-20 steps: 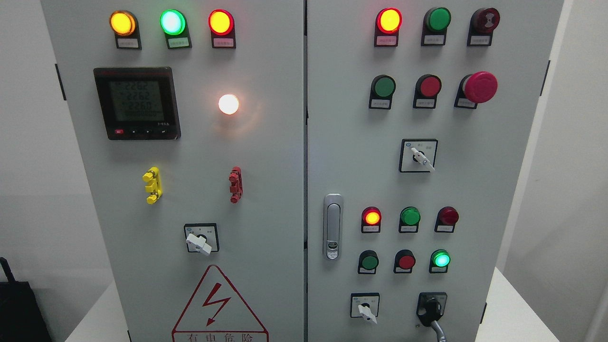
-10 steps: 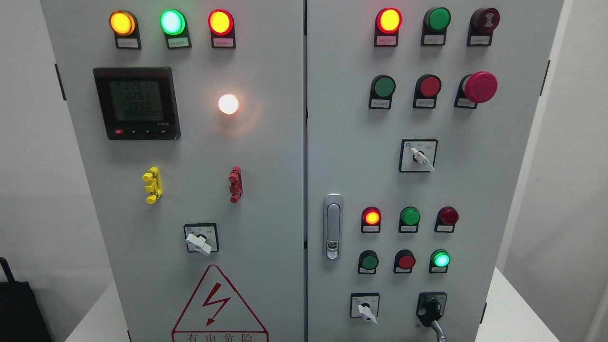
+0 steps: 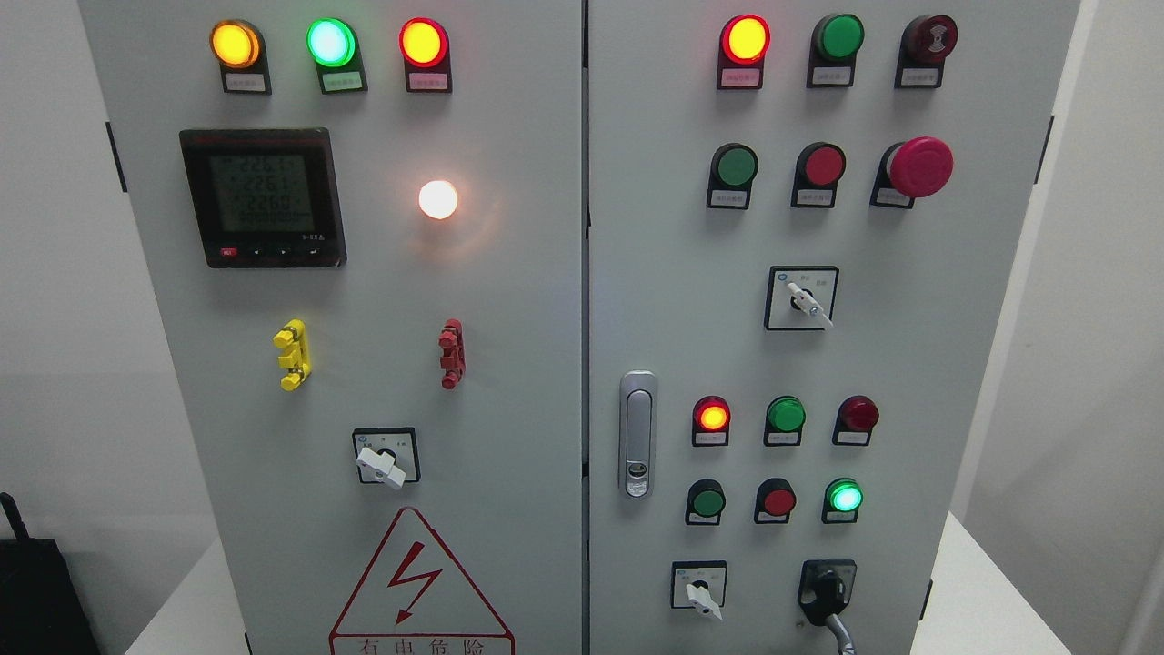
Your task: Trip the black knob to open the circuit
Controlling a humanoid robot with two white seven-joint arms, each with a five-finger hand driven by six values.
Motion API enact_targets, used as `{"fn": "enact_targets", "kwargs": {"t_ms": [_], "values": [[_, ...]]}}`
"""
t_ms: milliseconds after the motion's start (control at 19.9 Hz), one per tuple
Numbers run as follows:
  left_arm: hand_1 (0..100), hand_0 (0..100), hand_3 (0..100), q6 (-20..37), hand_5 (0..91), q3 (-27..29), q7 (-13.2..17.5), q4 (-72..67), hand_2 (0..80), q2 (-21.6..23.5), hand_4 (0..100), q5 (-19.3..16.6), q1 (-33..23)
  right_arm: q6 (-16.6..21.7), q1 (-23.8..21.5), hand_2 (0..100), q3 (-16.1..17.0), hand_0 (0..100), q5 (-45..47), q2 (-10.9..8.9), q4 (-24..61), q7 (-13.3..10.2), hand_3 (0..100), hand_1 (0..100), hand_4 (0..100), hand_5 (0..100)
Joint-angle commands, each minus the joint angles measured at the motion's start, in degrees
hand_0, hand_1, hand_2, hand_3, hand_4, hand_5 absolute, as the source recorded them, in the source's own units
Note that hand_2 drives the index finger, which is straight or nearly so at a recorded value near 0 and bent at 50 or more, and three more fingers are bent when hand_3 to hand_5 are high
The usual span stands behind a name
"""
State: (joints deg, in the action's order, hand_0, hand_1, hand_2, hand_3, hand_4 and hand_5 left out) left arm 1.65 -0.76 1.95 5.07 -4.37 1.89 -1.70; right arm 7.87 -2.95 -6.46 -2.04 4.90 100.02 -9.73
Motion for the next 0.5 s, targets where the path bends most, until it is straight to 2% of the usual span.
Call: {"fn": "enact_targets", "kwargs": {"t_ms": [0, 451], "values": [[39, 12, 0, -0.07, 0.0, 0.05, -0.02, -0.06, 0.0, -0.03, 0, 0.14, 0.03, 1.71, 1.10, 0, -0.83, 93, -0.42, 0.20, 2.11, 1.56, 100, 96, 100, 94], [39, 12, 0, -0.07, 0.0, 0.05, -0.02, -0.06, 0.0, -0.03, 0, 0.14, 0.03, 1.97, 1.10, 0, 0.93, 93, 0.28, -0.24, 1.32, 1.65, 100, 97, 100, 94]]}}
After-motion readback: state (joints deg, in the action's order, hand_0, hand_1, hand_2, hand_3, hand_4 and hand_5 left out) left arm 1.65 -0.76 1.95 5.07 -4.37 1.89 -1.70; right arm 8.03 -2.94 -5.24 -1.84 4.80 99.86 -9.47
